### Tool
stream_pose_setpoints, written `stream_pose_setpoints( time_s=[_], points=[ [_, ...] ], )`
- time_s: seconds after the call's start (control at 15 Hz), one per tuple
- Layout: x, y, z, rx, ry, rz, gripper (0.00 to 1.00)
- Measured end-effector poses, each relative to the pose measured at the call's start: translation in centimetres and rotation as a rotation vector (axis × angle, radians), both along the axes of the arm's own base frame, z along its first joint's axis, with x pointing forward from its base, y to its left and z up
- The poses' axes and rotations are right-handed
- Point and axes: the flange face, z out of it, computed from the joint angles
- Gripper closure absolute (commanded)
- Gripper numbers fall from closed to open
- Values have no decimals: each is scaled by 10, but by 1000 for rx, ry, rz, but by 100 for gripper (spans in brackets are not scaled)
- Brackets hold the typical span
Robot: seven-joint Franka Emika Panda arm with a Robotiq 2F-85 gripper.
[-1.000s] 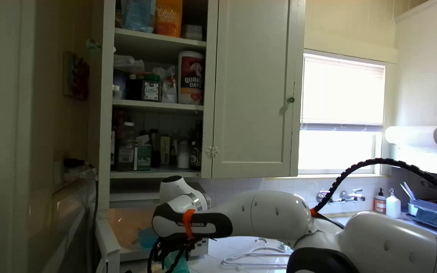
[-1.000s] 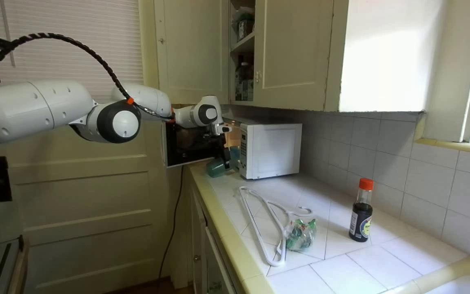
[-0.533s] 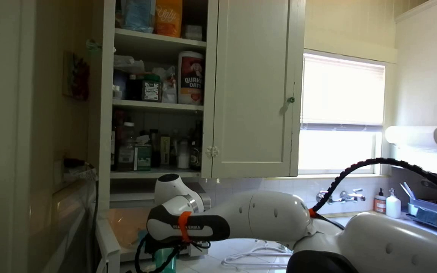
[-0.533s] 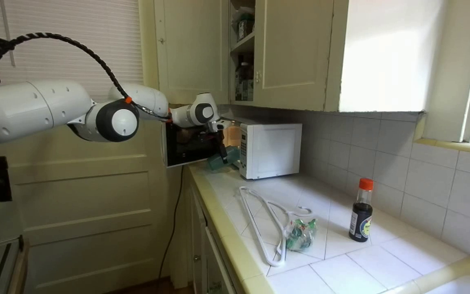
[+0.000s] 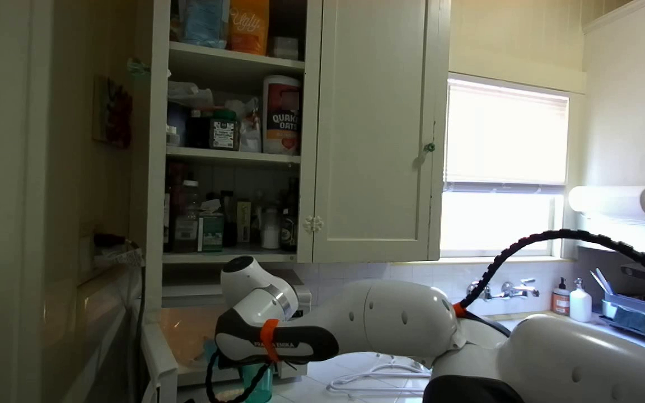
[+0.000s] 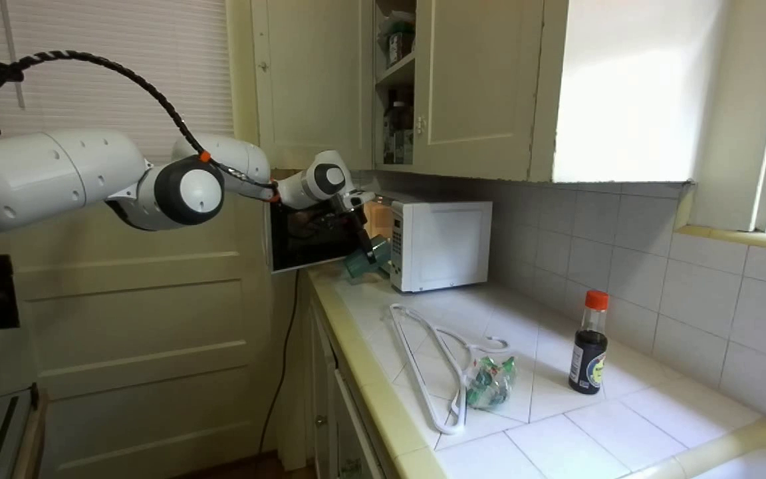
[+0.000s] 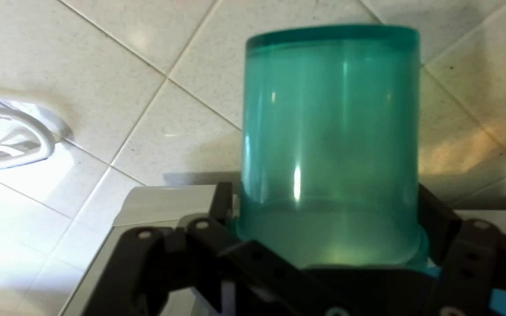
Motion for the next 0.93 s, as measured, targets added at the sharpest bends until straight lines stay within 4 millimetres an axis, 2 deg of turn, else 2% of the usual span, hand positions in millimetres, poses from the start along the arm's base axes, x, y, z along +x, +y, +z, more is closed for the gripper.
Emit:
stream_pose_setpoints(
  time_s=[0.27,0.93],
  points=[
    [0,-6,-1,39,-29,-153,29],
    [0,-5,-9,198,-160,-602,29]
  ],
)
